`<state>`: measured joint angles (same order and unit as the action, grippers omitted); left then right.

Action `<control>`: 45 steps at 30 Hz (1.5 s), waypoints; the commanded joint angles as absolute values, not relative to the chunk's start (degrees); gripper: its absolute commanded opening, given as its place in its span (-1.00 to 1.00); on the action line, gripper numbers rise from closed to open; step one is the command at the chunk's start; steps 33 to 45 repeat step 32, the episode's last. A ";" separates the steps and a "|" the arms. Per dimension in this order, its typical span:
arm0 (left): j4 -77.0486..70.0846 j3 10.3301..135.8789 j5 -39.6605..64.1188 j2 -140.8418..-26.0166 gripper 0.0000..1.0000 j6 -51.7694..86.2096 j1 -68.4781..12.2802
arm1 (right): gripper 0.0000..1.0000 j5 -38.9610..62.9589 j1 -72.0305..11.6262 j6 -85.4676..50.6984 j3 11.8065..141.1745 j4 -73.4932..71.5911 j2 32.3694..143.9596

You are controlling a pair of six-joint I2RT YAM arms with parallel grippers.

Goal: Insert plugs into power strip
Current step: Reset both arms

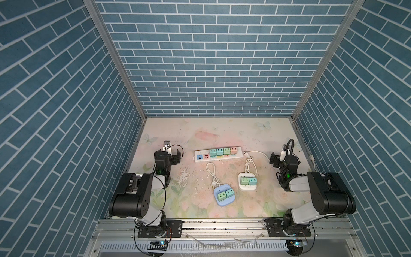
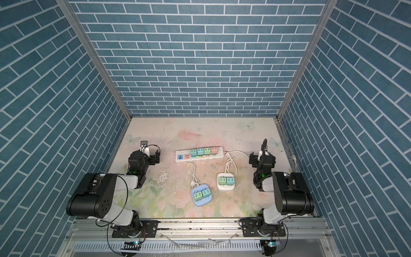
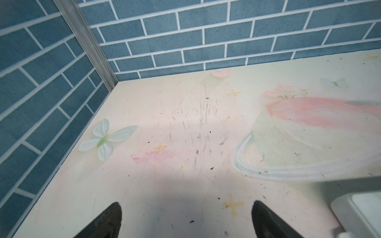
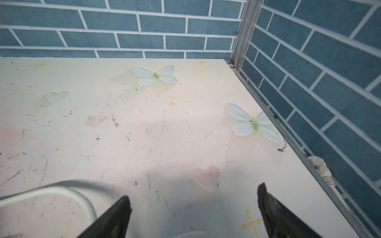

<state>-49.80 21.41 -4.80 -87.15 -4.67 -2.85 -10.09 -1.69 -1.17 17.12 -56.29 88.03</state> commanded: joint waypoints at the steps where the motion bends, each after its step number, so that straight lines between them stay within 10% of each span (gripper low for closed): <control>1: -49.08 22.40 -4.05 -87.54 0.99 -4.17 -2.29 | 0.98 -10.60 -1.51 -1.41 18.71 -56.25 87.77; 45: -49.13 22.24 -4.13 -87.54 0.99 -4.22 -2.35 | 0.98 -10.37 -0.97 -1.94 20.21 -54.43 88.46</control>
